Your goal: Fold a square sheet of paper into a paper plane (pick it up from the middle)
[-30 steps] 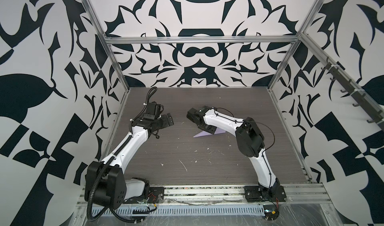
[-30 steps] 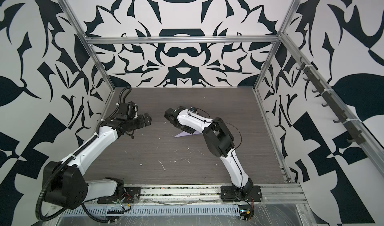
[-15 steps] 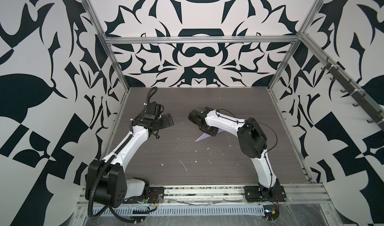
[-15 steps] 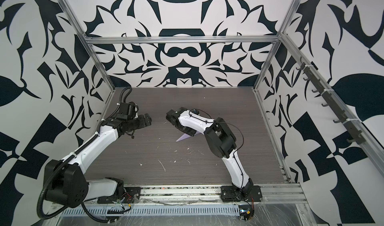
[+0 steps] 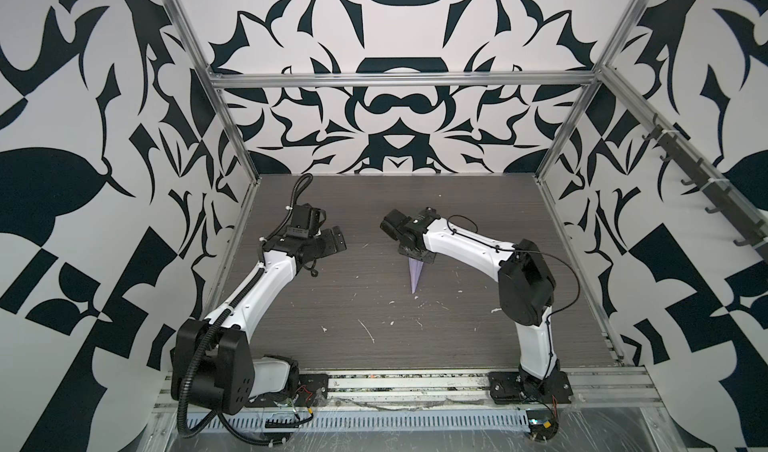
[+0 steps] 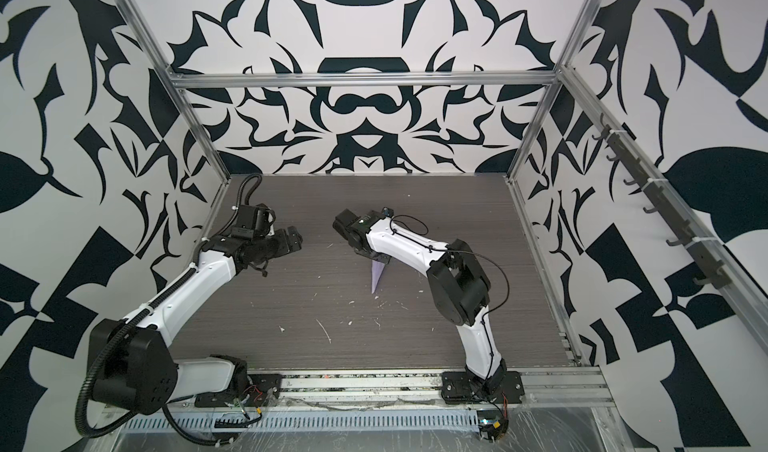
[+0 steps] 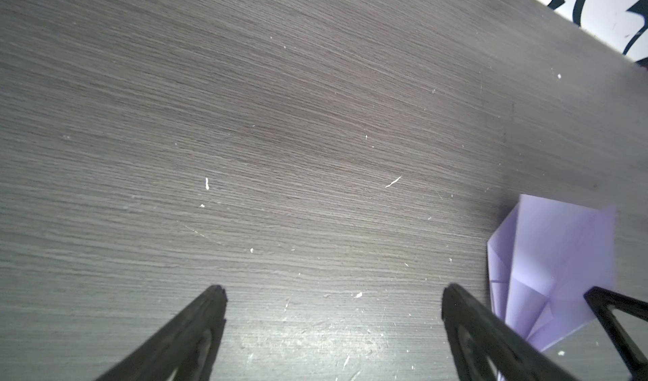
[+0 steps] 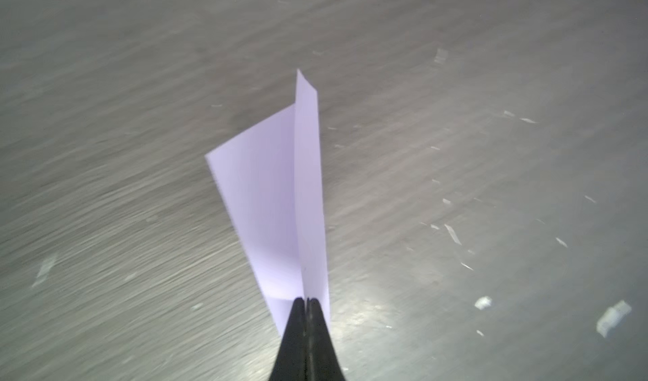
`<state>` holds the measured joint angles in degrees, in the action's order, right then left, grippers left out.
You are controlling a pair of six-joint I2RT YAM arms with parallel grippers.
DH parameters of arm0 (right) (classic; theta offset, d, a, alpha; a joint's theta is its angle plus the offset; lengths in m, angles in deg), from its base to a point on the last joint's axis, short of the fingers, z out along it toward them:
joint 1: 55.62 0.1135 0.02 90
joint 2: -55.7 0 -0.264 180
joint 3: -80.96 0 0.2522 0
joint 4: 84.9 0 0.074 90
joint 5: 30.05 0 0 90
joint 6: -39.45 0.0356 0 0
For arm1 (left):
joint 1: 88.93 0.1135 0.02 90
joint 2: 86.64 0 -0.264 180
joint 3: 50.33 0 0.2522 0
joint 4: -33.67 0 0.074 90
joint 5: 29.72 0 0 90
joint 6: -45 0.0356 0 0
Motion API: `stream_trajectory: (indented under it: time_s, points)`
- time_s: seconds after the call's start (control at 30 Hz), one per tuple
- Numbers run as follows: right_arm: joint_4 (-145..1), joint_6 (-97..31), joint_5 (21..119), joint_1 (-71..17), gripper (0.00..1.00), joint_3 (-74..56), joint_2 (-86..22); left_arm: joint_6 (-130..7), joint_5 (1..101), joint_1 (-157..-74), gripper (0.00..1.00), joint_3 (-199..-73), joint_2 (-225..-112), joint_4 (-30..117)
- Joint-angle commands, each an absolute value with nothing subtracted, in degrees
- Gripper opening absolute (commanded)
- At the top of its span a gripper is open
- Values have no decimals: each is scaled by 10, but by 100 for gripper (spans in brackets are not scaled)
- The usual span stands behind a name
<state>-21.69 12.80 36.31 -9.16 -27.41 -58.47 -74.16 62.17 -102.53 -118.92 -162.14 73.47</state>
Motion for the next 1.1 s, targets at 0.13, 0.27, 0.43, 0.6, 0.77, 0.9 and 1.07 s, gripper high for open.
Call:
stream_trajectory:
  time_s: [0.13, 0.27, 0.43, 0.6, 0.77, 0.9, 1.07]
  points:
    - [-495, -63, 599, -95, 0, -216, -536, -815, 516, -985, 100, -1167, -1615, 707]
    - [-599, -80, 675, -96, 0, -175, -530, -842, 458, -982, 99, -1159, -1623, 676]
    - [-709, -60, 733, -120, 0, -97, -537, -875, 382, -986, 96, -1138, -1639, 608]
    - [-795, -41, 770, -142, 0, -24, -546, -889, 371, -1011, 90, -1132, -1653, 589]
    - [-802, -42, 763, -151, 0, 9, -544, -896, 388, -1049, 88, -1133, -1676, 588]
    - [-786, -55, 765, -153, 20, 7, -550, -899, 395, -1073, 86, -1139, -1693, 587]
    - [-765, -59, 774, -153, 25, -5, -560, -898, 404, -1092, 84, -1145, -1705, 588]
